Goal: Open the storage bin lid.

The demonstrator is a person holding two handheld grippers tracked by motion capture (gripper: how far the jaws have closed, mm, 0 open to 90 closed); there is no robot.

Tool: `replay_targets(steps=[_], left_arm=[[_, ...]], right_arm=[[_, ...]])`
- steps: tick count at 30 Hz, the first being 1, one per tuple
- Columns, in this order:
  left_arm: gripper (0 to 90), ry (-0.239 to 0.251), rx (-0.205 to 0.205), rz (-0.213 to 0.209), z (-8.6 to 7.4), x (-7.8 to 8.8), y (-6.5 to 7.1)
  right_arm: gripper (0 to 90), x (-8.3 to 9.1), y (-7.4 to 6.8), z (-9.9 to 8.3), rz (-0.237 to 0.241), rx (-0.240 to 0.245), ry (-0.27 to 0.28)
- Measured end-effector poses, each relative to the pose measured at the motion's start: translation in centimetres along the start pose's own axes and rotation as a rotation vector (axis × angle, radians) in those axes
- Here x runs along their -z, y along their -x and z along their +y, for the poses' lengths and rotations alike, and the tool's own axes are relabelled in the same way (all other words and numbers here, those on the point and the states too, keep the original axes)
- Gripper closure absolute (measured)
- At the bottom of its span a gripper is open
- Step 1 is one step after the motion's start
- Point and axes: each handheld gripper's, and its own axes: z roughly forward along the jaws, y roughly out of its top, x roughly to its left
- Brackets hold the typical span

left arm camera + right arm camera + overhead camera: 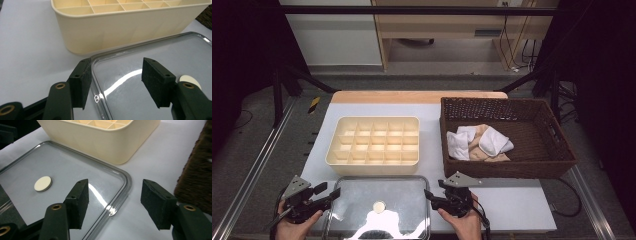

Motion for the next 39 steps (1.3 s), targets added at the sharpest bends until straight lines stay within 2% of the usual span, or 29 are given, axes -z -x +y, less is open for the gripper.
replay_targets(steps=[6,8,10,12,15,18,21,24,26,33,39], left_arm=[[40.8,0.012,-0.002,-0.007,0.6,-0.2,0.5],[40.8,0.023,0.001,-0.015,0.7,-0.2,0.6],[40.8,0.036,0.002,-0.029,0.8,-0.2,0.7],[40.8,0.046,-0.002,-0.035,1.0,-0.3,0.9],[40.8,0.057,-0.003,-0.050,1.2,-0.6,1.1],[40.8,0.060,-0.009,-0.053,1.1,-1.0,1.4],[40.0,0.048,-0.032,-0.042,0.8,-1.2,1.7],[39.8,0.042,-0.044,-0.047,0.4,-1.4,1.9],[39.4,0.031,-0.048,-0.049,0.1,-1.6,1.9],[38.5,0.017,-0.022,-0.040,-0.5,-1.6,1.2],[36.9,0.000,-0.004,-0.042,-1.0,-1.8,0.5]], right_arm=[[40.5,1.5,0.7,0.6,-0.026,0.002,0.032],[40.1,2.0,1.0,0.7,-0.049,0.016,0.062],[39.7,2.4,1.3,0.8,-0.045,0.016,0.085],[39.2,2.9,1.5,1.0,-0.064,0.025,0.098],[38.6,3.4,1.8,1.2,-0.053,0.021,0.120],[41.3,3.9,2.0,1.6,-0.037,0.043,0.154],[41.4,4.3,2.2,2.1,-0.038,0.052,0.152],[46.5,4.6,2.5,2.6,-0.027,0.049,0.130],[49.2,4.9,2.8,2.9,-0.042,0.046,0.119],[50.7,5.8,4.2,4.0,-0.098,0.023,0.132],[50.8,6.5,5.1,5.2,-0.131,0.025,0.145]])
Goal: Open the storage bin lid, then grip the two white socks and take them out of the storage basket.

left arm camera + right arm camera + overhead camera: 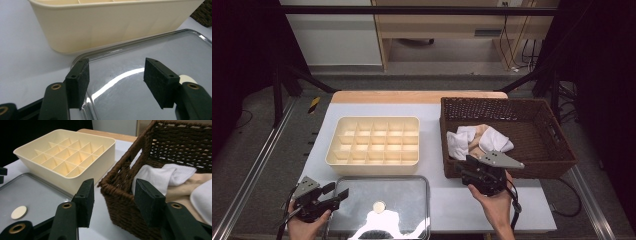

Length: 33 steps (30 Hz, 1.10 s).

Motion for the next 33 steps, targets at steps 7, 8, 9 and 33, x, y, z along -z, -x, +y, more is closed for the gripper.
replay_targets(steps=[7,8,9,33], left_arm=[[35.6,-0.005,0.022,-0.005,-0.3,0.1,-0.6],[35.0,-0.007,0.024,-0.005,-0.3,0.1,-0.6],[34.5,-0.008,0.022,-0.005,-0.3,0.0,-0.6],[32.5,-0.024,0.028,0.008,-0.5,-0.1,-1.5]], right_arm=[[50.0,0.2,1.5,2.0,-0.054,-0.002,0.000],[50.0,0.2,1.8,2.3,-0.063,-0.003,0.001],[50.0,0.1,2.1,2.5,-0.071,-0.006,0.002],[45.4,-5.5,6.4,6.6,-0.139,-0.055,-0.040]])
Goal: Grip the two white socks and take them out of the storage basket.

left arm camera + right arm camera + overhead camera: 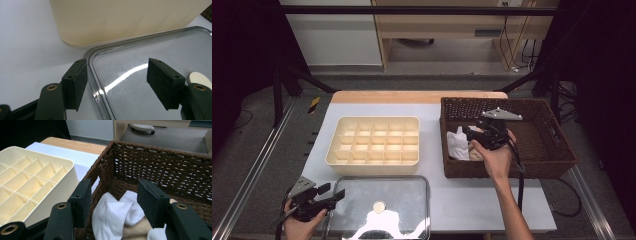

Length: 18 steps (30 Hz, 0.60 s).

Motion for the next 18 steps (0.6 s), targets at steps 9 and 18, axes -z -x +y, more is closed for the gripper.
replay_targets(steps=[9,18], left_arm=[[33.2,-0.002,-0.004,0.016,0.0,0.0,-0.2],[34.3,-0.001,-0.012,0.029,-0.1,0.0,-0.1]], right_arm=[[43.6,-2.4,0.4,0.6,-0.008,-0.005,-0.023],[41.0,-5.1,1.2,0.8,-0.037,-0.019,-0.048]])
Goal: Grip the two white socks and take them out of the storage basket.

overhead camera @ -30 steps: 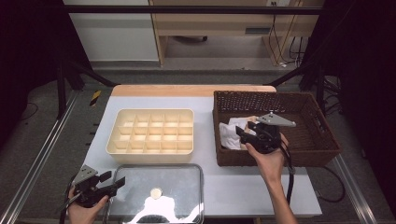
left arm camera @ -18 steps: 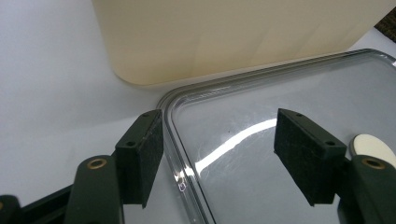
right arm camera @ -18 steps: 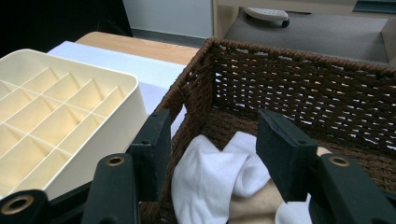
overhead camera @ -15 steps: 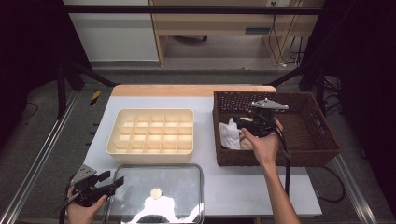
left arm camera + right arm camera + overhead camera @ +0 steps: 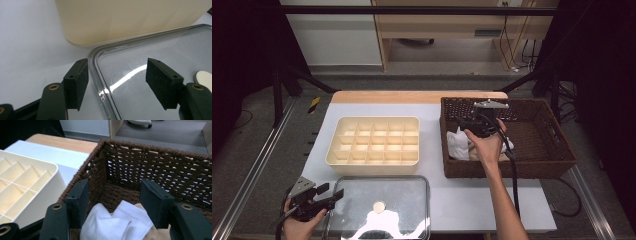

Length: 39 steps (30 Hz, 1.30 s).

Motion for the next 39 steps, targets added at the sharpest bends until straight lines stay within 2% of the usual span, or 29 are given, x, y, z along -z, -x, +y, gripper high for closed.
replay_targets(steps=[7,13,20,24,28,31,34,39], left_arm=[[35.4,0.001,-0.007,0.006,0.0,0.0,0.1],[35.5,-0.005,-0.013,0.008,0.0,0.0,0.1],[35.5,-0.006,-0.015,0.008,-0.1,0.0,0.1],[35.5,-0.005,-0.016,0.006,-0.1,0.0,0.1],[35.5,-0.007,-0.017,0.003,-0.1,0.0,0.1],[35.5,-0.005,-0.018,0.002,-0.1,0.0,0.2],[35.5,-0.005,-0.018,0.003,-0.1,0.0,0.2],[35.5,-0.003,-0.017,0.000,-0.1,0.0,0.2]], right_arm=[[39.8,-1.1,0.6,-0.4,-0.030,0.014,-0.041],[38.0,-1.8,0.4,-0.8,-0.027,0.019,-0.069],[35.4,-3.0,0.4,-1.7,-0.049,0.032,-0.163],[35.1,-3.1,0.5,-1.7,-0.054,0.025,-0.181],[34.8,-3.4,0.6,-2.1,-0.062,0.021,-0.231],[40.4,-3.5,0.6,-2.1,-0.069,0.019,-0.248],[41.6,-3.6,0.4,-2.2,-0.082,0.028,-0.257],[46.7,-4.1,0.6,-2.4,-0.062,0.004,-0.310]])
